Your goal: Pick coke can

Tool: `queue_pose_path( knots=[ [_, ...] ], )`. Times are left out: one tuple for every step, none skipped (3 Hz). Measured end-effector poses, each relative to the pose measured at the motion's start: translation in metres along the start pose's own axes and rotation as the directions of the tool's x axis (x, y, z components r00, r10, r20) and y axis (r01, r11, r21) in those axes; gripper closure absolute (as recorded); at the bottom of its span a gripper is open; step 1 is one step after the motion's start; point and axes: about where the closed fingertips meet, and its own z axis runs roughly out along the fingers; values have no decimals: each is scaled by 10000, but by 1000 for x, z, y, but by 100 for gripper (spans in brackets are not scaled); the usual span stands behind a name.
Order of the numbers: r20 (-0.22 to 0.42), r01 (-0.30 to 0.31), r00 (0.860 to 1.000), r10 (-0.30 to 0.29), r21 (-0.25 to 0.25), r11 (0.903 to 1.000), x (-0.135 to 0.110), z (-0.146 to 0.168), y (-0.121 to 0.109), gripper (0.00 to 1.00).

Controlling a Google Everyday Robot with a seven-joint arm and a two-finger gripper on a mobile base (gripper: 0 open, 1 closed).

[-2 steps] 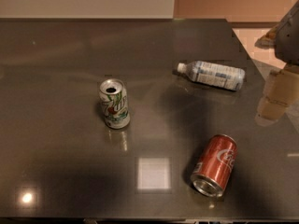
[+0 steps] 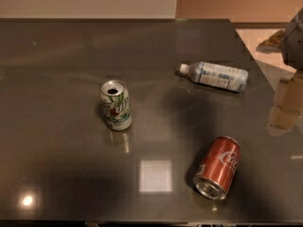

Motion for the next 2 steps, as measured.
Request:
queue_pose_path(
  knots=[
    [-41, 1743, 9845, -1751, -766, 9817, 3, 9, 30, 0],
    [-140, 3522, 9333, -3589, -1605, 9221, 10, 31, 55, 0]
  ],
)
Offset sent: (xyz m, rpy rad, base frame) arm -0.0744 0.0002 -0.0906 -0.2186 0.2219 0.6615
